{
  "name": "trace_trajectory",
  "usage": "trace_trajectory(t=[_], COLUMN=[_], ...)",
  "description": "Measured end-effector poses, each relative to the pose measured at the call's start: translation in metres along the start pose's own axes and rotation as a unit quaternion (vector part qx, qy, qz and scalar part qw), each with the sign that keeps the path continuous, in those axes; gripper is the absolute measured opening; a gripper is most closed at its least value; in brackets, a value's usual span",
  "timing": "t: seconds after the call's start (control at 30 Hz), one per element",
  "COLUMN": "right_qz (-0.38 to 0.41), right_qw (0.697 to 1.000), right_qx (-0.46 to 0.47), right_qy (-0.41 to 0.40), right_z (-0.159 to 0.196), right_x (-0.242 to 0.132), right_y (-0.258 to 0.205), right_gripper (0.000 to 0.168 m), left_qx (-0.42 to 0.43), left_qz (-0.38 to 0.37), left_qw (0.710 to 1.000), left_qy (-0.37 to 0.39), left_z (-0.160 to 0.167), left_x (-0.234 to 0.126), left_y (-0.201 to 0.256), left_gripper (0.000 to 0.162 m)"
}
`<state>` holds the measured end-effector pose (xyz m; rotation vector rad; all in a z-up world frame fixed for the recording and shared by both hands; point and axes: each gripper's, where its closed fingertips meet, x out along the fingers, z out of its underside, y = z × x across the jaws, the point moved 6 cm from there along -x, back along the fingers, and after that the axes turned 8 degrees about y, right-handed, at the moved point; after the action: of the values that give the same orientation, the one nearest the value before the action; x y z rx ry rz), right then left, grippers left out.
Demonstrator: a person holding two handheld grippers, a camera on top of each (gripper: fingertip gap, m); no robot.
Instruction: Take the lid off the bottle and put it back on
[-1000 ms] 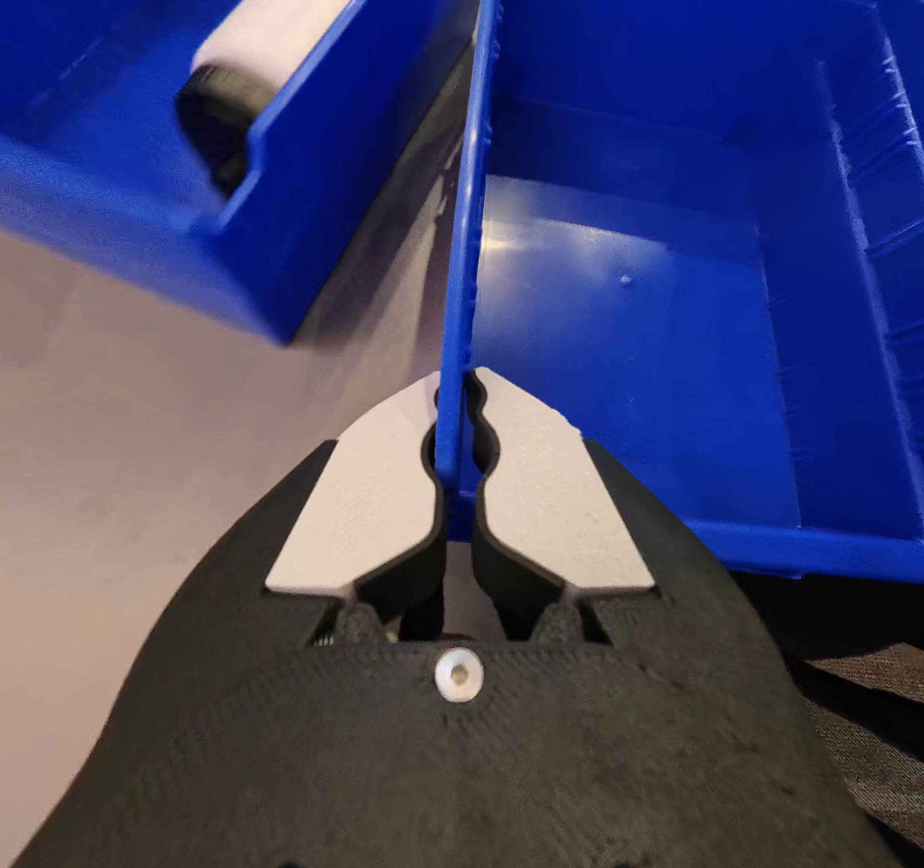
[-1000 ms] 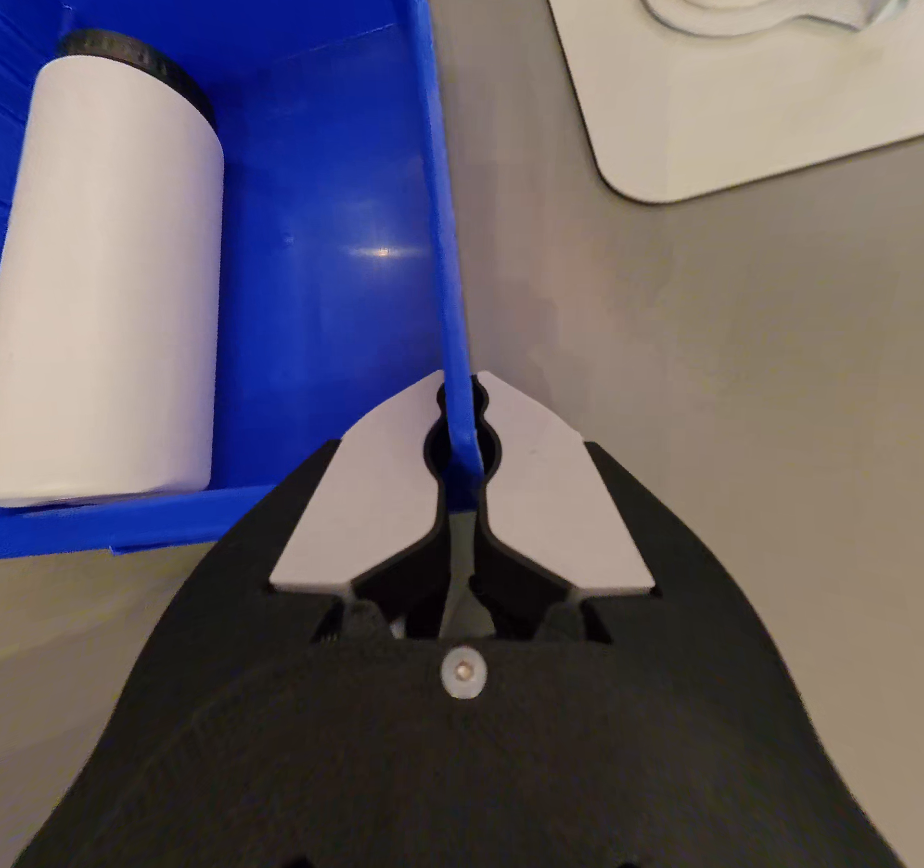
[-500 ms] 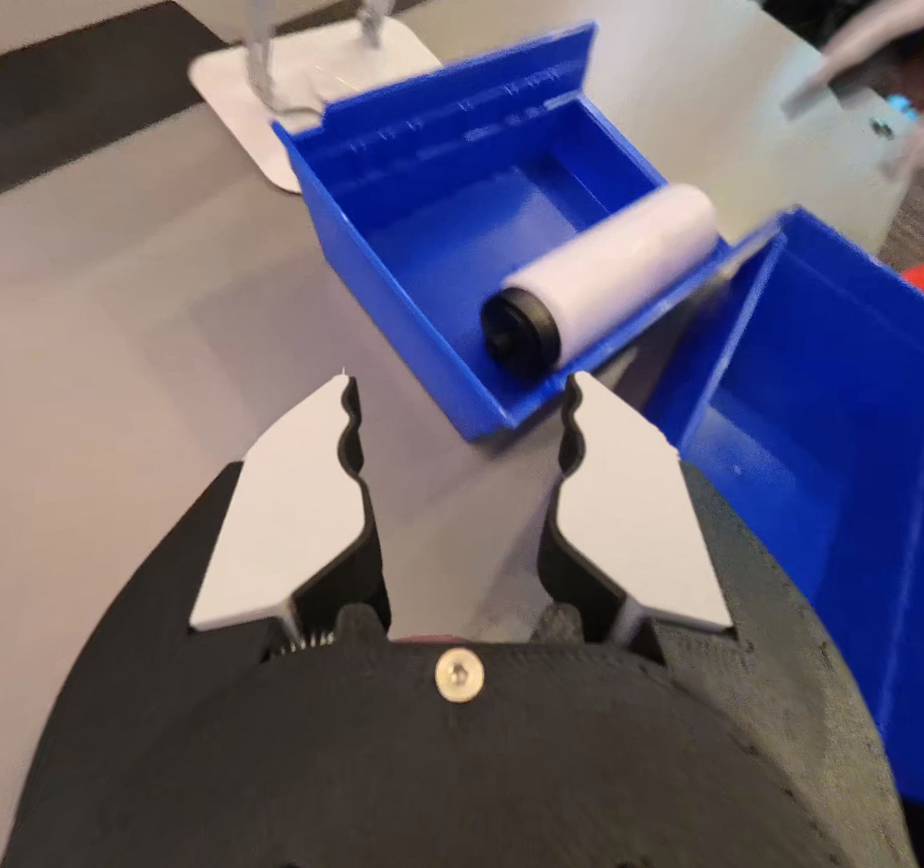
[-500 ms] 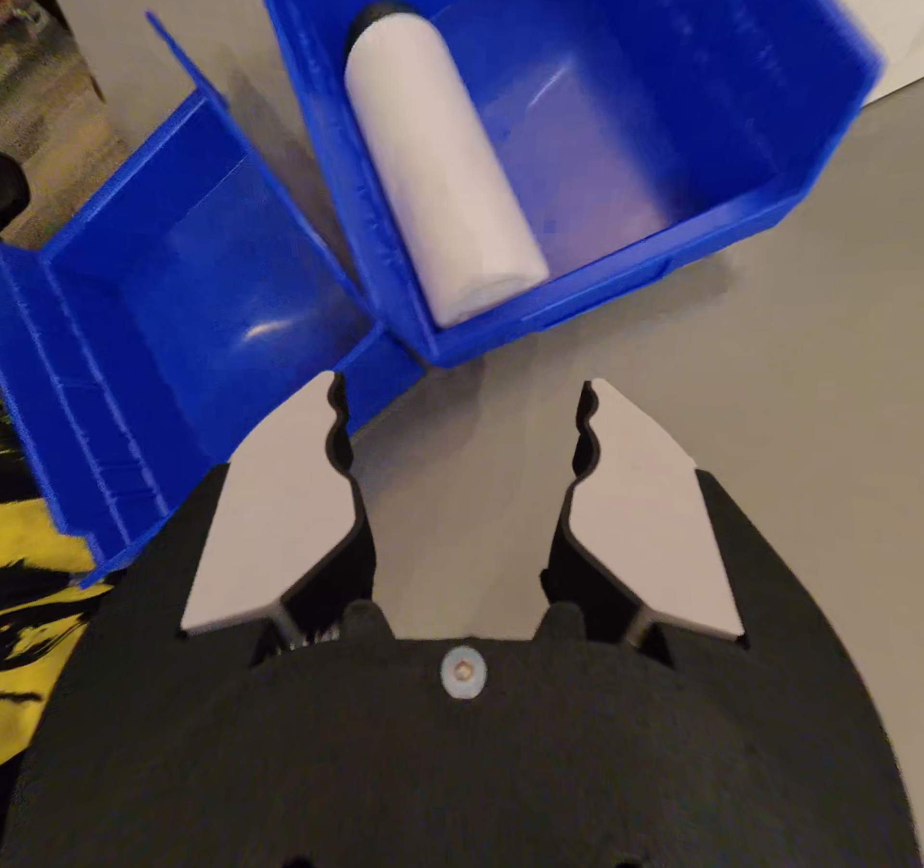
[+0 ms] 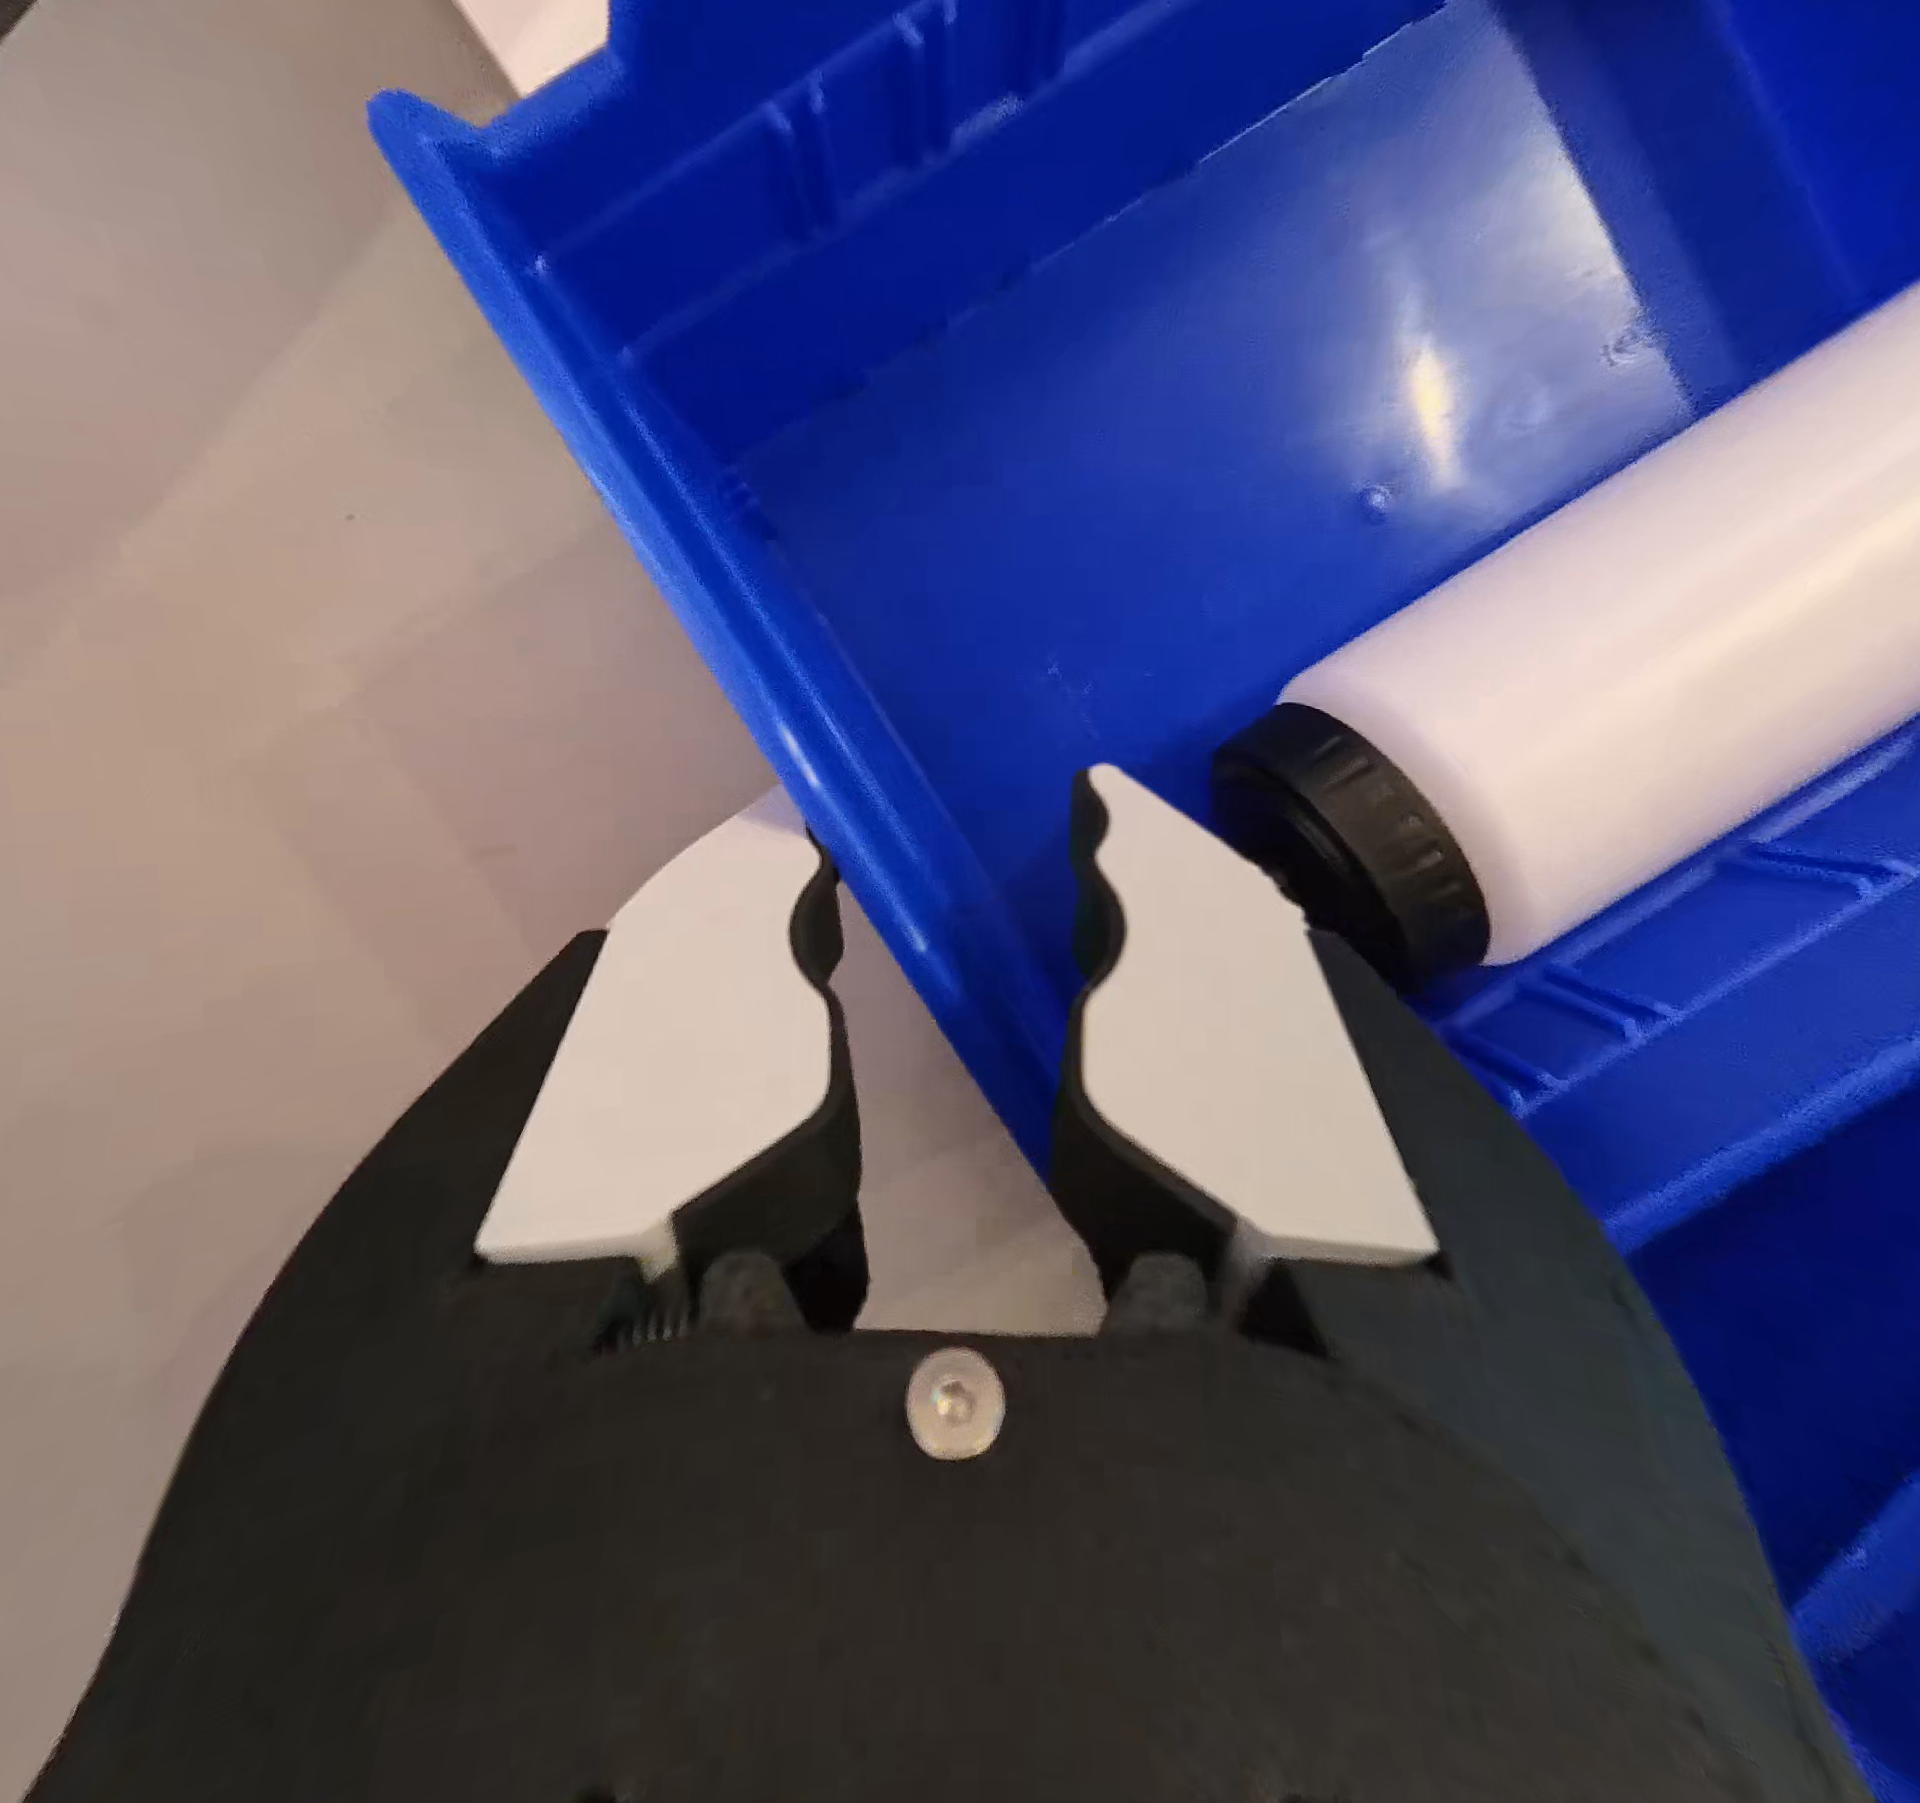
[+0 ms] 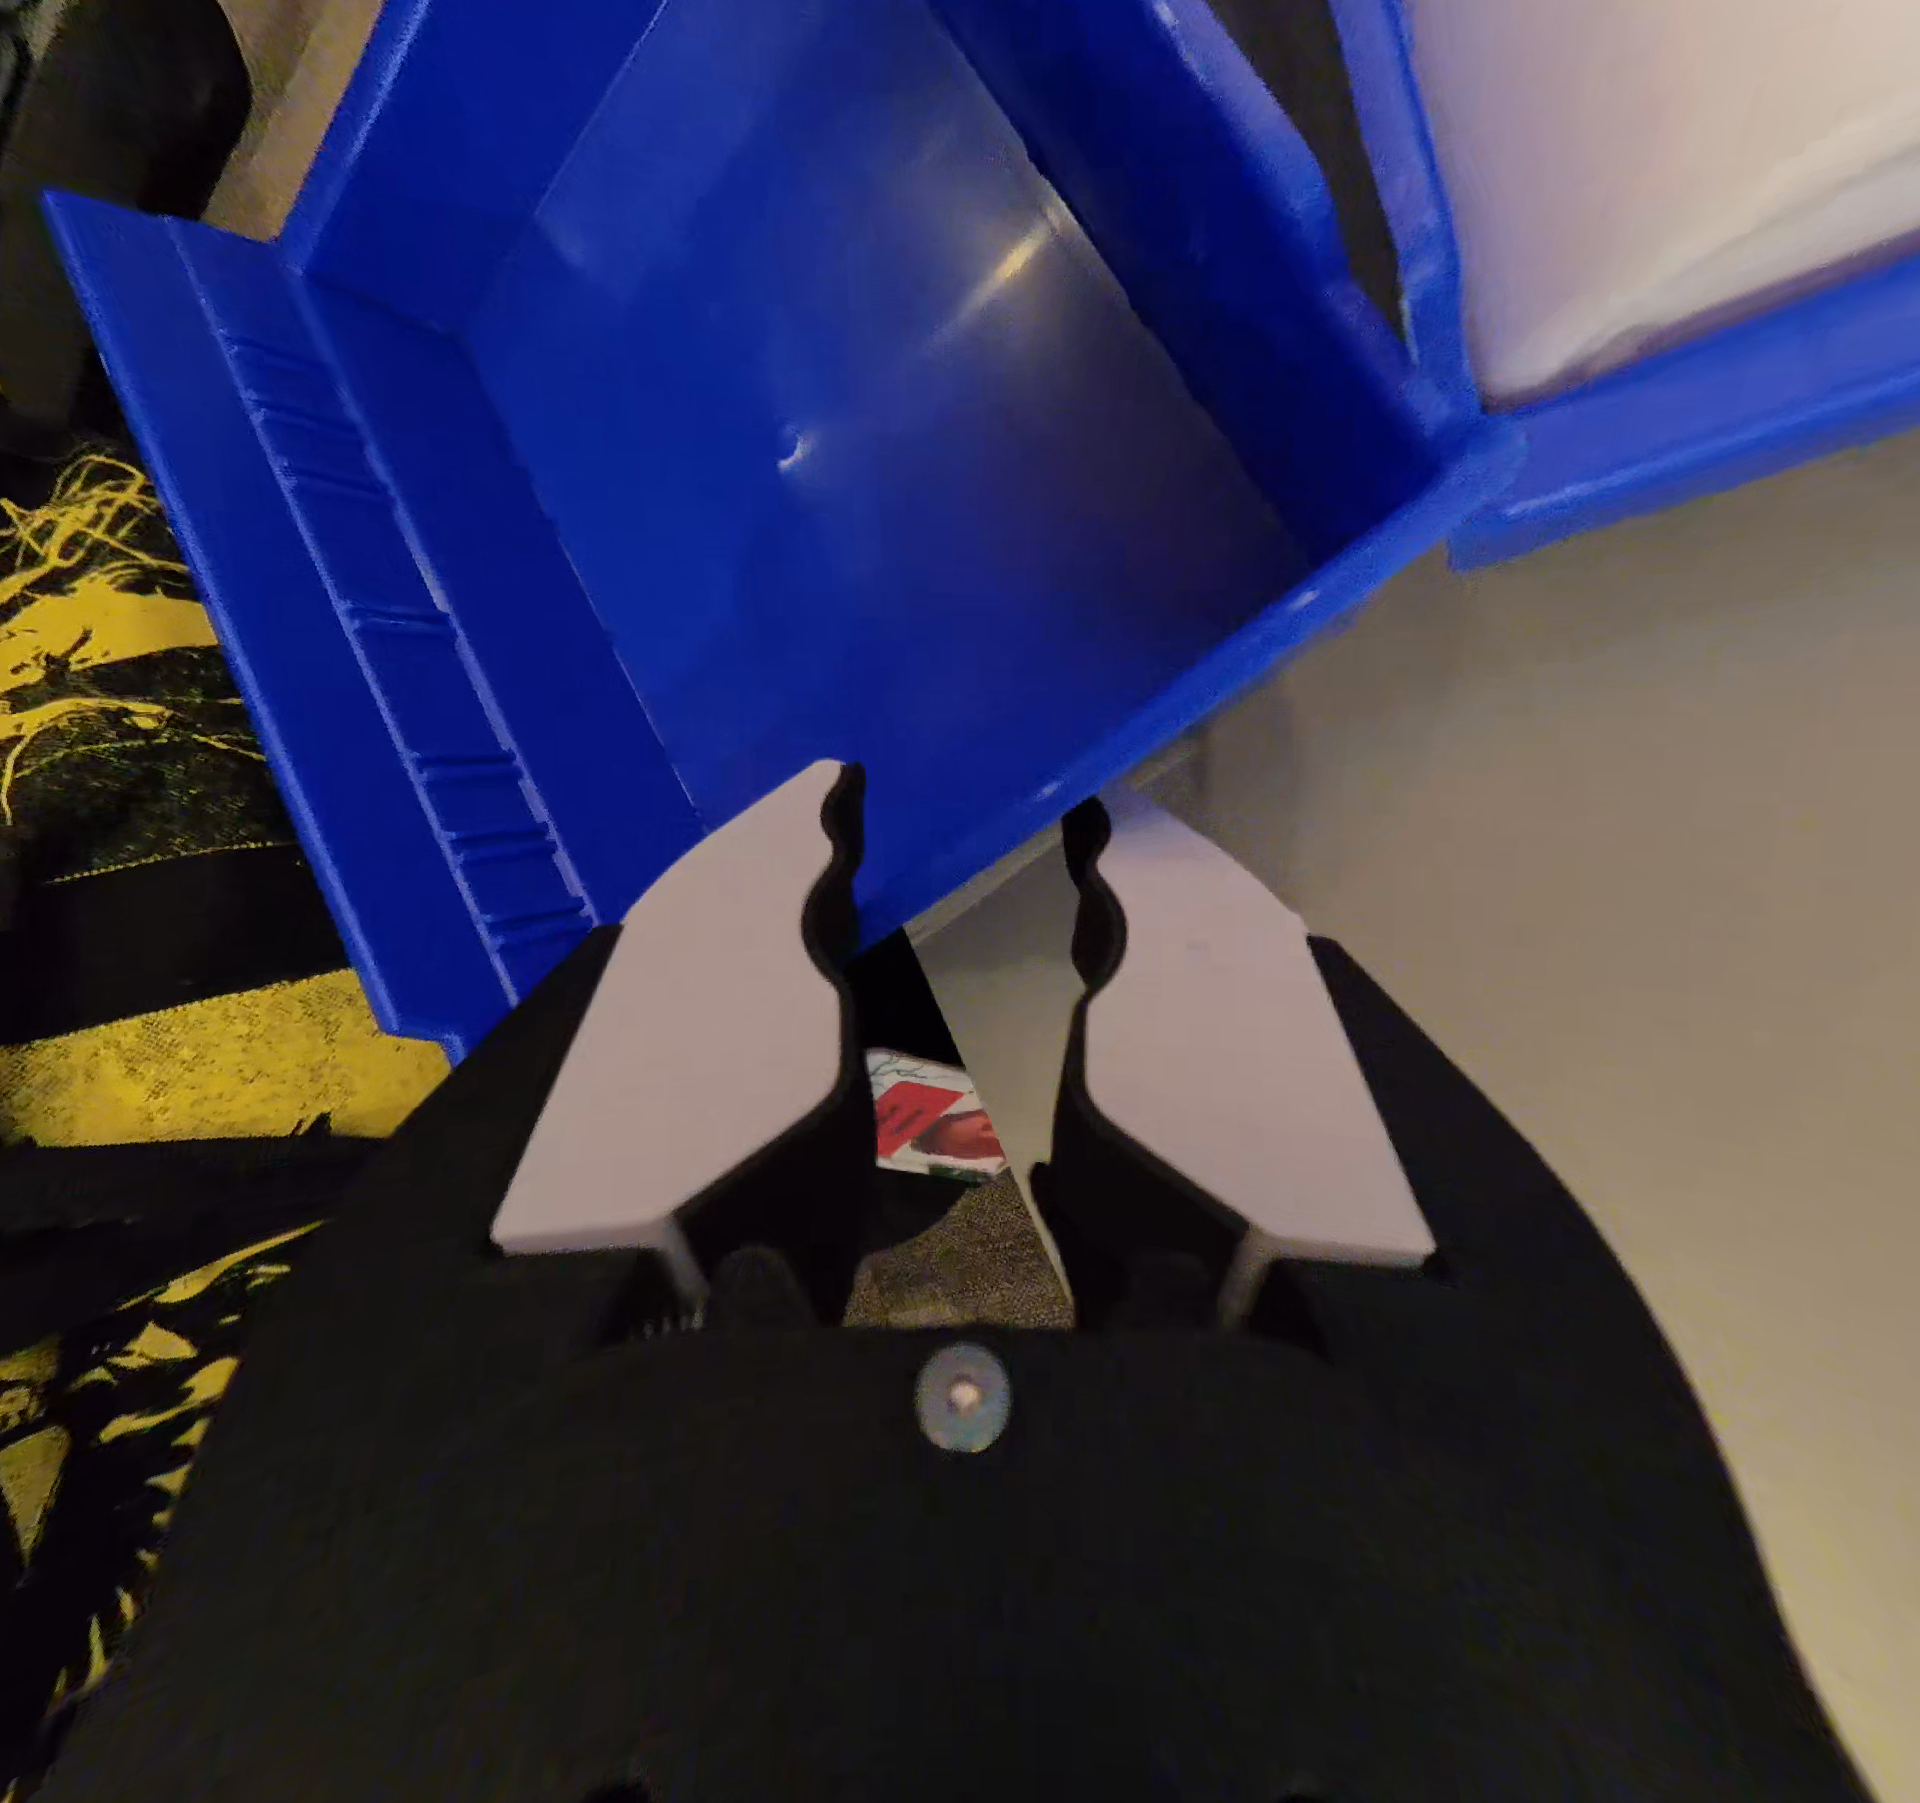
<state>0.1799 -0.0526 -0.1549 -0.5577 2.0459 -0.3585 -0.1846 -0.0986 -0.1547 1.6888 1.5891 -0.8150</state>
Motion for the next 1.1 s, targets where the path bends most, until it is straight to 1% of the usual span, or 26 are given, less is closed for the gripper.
trace_trajectory(t=[0.17, 0.27, 0.37, 0.5, 0.57, 0.63, 0.7, 0.83, 0.97, 1.1], right_qz=[0.023, 0.054, 0.098, 0.154, 0.187, 0.195, 0.200, 0.250, 0.285, 0.320], right_qw=[0.999, 0.997, 0.993, 0.982, 0.973, 0.969, 0.966, 0.945, 0.927, 0.909], right_qx=[-0.012, -0.007, 0.000, -0.004, -0.008, -0.004, -0.006, -0.013, -0.035, -0.057], right_qy=[-0.033, -0.049, -0.070, -0.107, -0.134, -0.151, -0.164, -0.211, -0.244, -0.261], right_z=[0.003, 0.011, 0.021, 0.029, 0.030, 0.026, 0.020, -0.004, -0.039, -0.075], right_x=[-0.013, -0.034, -0.062, -0.098, -0.117, -0.133, -0.147, -0.171, -0.180, -0.185], right_y=[0.012, 0.032, 0.060, 0.105, 0.133, 0.162, 0.192, 0.255, 0.309, 0.358], right_gripper=[0.031, 0.026, 0.020, 0.014, 0.011, 0.010, 0.008, 0.011, 0.014, 0.018], left_qx=[-0.009, -0.011, 0.007, 0.033, 0.060, 0.080, 0.105, 0.137, 0.186, 0.207], left_qz=[-0.041, -0.067, -0.089, -0.089, -0.086, -0.098, -0.105, -0.131, -0.165, -0.176], left_qw=[0.999, 0.997, 0.993, 0.990, 0.987, 0.982, 0.977, 0.968, 0.951, 0.943], left_qy=[-0.025, -0.047, -0.073, -0.103, -0.118, -0.139, -0.152, -0.167, -0.186, -0.190], left_z=[0.011, 0.023, 0.036, 0.049, 0.053, 0.054, 0.051, 0.036, 0.014, -0.011], left_x=[-0.010, -0.021, -0.032, -0.044, -0.048, -0.050, -0.049, -0.039, -0.022, -0.004], left_y=[-0.034, -0.064, -0.095, -0.128, -0.143, -0.158, -0.170, -0.193, -0.216, -0.235], left_gripper=[0.028, 0.019, 0.015, 0.017, 0.018, 0.020, 0.022, 0.025, 0.031, 0.034])
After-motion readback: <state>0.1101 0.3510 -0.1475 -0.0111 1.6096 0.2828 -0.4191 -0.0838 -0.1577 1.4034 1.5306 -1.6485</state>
